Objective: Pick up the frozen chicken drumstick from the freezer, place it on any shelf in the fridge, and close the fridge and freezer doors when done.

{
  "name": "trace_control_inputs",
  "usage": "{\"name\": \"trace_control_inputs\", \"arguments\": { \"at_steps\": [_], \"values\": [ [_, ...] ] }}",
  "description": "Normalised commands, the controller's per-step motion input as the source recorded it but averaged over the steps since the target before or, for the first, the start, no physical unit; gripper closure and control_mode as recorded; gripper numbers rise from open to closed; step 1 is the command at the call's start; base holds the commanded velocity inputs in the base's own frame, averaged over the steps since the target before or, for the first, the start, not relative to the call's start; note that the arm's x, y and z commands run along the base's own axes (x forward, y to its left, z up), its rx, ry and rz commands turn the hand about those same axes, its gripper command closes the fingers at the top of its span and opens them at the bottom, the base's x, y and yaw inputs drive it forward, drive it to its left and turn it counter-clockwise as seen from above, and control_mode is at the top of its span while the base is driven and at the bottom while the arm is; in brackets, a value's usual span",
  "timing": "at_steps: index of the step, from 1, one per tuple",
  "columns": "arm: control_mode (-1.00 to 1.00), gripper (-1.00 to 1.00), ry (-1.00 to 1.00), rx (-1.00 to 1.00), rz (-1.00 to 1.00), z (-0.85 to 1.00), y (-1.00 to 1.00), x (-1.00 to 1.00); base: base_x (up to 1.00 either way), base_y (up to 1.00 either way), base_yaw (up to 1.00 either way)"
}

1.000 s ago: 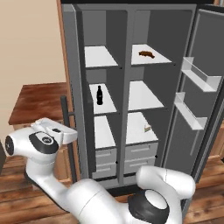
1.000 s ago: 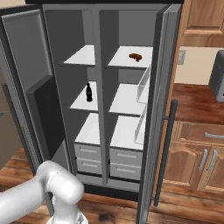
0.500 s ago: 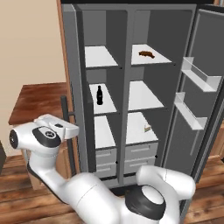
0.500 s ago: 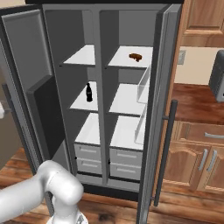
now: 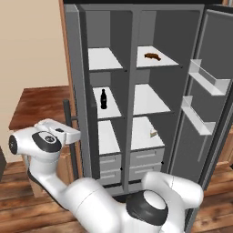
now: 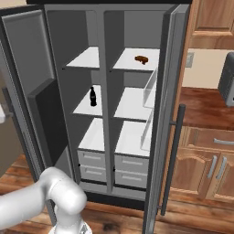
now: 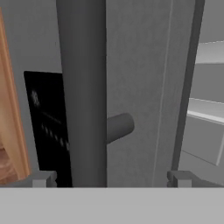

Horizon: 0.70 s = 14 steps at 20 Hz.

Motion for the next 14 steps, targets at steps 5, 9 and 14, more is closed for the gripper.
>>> {"name": "trace_control_inputs", "arguments": {
  "at_steps": [5, 9, 14],
  "values": [
    [-1.0, -1.0, 0.0, 0.0, -0.03, 0.0, 0.0, 0.07, 0.0, 0.0, 0.0],
    [-1.0, -1.0, 0.0, 0.0, -0.05, -0.04, 0.0, 0.18, 0.0, 0.0, 0.0],
    [-1.0, -1.0, 0.0, -0.04, -0.08, -0.16, 0.13, 0.15, 0.0, 0.0, 0.0]
  ]
}}
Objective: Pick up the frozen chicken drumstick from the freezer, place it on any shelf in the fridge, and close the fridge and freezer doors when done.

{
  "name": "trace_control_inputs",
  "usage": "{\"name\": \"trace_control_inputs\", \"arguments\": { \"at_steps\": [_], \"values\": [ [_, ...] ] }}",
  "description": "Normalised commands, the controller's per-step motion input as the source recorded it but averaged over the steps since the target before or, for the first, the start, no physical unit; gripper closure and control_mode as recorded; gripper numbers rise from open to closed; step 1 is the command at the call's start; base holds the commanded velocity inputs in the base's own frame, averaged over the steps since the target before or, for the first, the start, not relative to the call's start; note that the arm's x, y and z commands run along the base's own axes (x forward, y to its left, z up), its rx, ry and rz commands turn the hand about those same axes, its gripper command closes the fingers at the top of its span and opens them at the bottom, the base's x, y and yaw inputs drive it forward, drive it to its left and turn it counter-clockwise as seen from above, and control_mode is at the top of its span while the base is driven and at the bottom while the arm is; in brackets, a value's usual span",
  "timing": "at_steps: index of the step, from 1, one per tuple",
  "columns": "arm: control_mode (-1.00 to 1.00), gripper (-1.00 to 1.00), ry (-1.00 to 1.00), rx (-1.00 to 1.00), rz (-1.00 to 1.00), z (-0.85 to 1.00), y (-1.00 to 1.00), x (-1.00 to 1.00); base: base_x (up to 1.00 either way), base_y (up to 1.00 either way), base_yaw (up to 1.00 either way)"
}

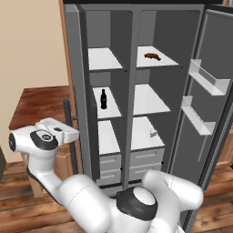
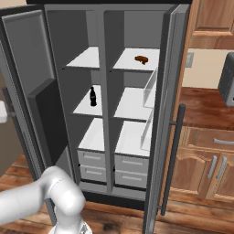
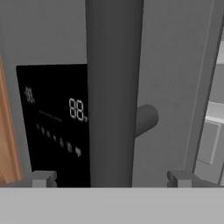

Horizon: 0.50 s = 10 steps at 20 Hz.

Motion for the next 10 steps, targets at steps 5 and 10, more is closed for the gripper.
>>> {"name": "trace_control_inputs", "arguments": {
  "at_steps": [5, 10],
  "values": [
    [-1.0, -1.0, 0.0, -0.06, -0.09, -0.11, 0.3, 0.06, 0.0, 0.0, 0.0],
    [-1.0, -1.0, 0.0, -0.02, -0.1, -0.02, 0.16, 0.08, 0.0, 0.0, 0.0]
  ]
}}
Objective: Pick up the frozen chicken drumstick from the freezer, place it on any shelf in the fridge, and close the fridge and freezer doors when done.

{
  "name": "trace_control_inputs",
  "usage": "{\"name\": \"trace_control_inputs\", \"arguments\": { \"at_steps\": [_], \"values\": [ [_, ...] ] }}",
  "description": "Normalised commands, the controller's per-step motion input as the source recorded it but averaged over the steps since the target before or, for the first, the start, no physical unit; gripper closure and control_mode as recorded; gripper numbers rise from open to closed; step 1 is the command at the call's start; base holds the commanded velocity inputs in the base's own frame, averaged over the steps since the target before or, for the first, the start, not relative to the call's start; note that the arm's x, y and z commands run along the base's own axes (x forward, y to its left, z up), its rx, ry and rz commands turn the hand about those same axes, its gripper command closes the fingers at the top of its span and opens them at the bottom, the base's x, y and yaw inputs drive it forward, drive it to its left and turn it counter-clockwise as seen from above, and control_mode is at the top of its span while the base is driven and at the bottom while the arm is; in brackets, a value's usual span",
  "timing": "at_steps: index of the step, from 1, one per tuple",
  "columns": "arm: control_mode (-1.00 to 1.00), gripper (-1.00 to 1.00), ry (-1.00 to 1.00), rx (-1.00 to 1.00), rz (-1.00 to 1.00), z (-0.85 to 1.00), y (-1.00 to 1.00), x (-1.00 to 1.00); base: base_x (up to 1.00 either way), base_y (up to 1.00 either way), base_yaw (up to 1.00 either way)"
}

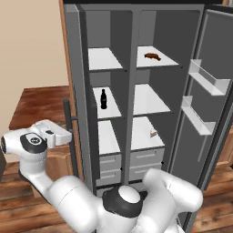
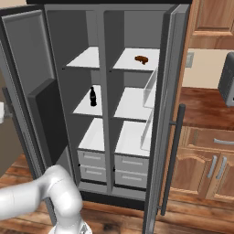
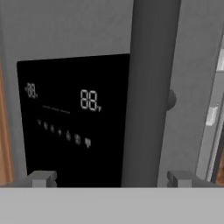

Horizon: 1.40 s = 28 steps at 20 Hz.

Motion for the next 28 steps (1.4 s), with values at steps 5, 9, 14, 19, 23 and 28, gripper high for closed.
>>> {"name": "trace_control_inputs", "arguments": {
  "at_steps": [5, 9, 14, 19, 23, 28],
  "values": [
    [-1.0, -1.0, 0.0, 0.0, -0.01, 0.0, -0.37, 0.09, 0.0, 0.0, 0.0],
    [-1.0, -1.0, 0.0, 0.0, 0.0, 0.0, -0.78, 0.0, 0.0, 0.0, 0.0],
    [-1.0, -1.0, 0.0, 0.0, 0.0, 0.0, -0.94, 0.0, 0.0, 0.0, 0.0],
    [-1.0, -1.0, 0.0, 0.0, 0.0, 0.0, -0.86, 0.26, 0.0, 0.0, 0.0],
    [-1.0, -1.0, 0.0, 0.0, 0.0, 0.0, -0.78, 0.52, 0.0, 0.0, 0.0],
    [-1.0, -1.0, 0.0, 0.0, 0.0, 0.0, -0.68, 0.68, 0.0, 0.0, 0.0]
  ]
}}
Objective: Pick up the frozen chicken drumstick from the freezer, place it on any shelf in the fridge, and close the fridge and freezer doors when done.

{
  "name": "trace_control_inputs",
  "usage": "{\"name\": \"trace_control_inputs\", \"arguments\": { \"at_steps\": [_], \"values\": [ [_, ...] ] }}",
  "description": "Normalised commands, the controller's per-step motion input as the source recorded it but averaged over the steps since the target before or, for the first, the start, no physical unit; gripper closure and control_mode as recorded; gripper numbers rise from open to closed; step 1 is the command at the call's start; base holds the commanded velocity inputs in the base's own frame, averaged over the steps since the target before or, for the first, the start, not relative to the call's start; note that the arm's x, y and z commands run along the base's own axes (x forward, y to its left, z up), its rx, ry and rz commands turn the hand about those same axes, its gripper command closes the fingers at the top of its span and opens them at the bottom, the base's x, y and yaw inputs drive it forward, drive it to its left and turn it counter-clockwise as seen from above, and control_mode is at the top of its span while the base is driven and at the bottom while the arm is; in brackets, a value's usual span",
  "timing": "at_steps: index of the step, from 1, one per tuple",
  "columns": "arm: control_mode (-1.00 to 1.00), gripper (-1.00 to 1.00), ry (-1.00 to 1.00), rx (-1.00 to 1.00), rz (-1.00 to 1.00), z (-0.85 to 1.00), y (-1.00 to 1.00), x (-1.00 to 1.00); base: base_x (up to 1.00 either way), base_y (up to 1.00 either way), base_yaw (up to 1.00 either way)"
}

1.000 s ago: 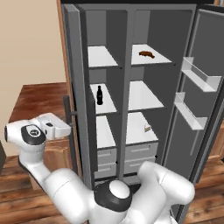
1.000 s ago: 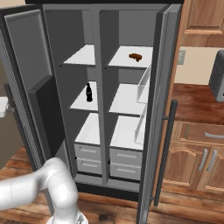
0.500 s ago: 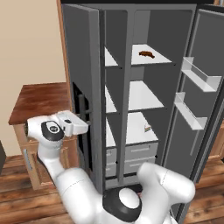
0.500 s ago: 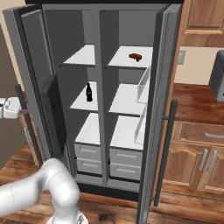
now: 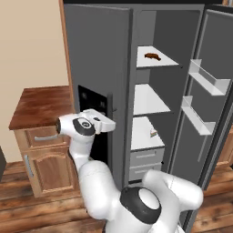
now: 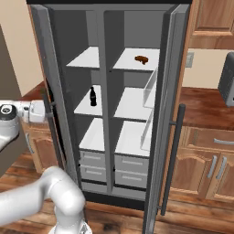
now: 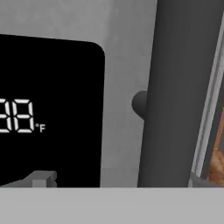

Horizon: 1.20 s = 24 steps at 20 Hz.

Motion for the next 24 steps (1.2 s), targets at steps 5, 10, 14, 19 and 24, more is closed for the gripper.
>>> {"name": "trace_control_inputs", "arguments": {
  "at_steps": [5, 10, 14, 19, 24],
  "values": [
    [-1.0, -1.0, -0.01, 0.0, 0.0, 0.0, -0.62, 0.63, 0.0, 0.0, 0.0],
    [-1.0, -1.0, -0.01, 0.0, 0.0, 0.0, -0.5, 0.57, 0.0, 0.0, 0.0],
    [-1.0, -1.0, -0.02, 0.0, 0.0, 0.0, -0.4, 0.73, 0.0, 0.0, 0.0],
    [-1.0, -1.0, -0.02, 0.0, 0.0, 0.0, -0.3, 0.74, 0.0, 0.0, 0.0],
    [-1.0, -1.0, 0.0, 0.0, 0.01, 0.0, -0.05, 0.54, 0.0, 0.0, 0.0]
  ]
}}
